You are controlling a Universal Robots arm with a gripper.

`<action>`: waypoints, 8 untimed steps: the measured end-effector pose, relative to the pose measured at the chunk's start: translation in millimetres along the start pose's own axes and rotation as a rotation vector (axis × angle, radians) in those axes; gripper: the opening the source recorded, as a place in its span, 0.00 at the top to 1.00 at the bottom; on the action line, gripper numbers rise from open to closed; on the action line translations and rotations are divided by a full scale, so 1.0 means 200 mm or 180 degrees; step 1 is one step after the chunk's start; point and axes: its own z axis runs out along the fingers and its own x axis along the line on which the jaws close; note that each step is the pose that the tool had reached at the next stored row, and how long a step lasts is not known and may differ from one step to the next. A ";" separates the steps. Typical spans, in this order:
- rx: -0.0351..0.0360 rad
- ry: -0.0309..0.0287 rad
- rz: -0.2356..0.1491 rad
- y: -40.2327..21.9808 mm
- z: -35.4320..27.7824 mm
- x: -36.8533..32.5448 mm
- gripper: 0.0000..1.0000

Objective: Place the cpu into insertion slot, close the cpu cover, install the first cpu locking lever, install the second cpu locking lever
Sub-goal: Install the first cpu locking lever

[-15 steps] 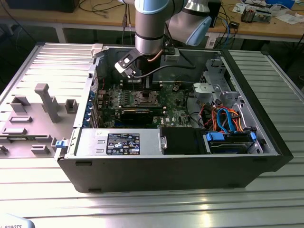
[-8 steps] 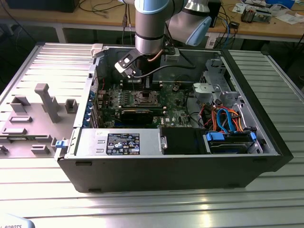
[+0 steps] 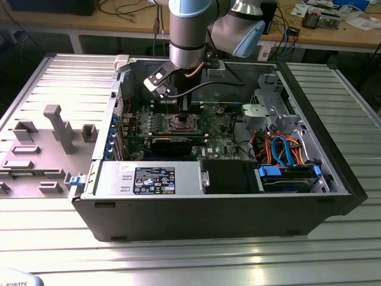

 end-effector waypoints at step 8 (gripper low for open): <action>0.0000 0.0000 0.0000 0.000 -0.019 0.000 0.89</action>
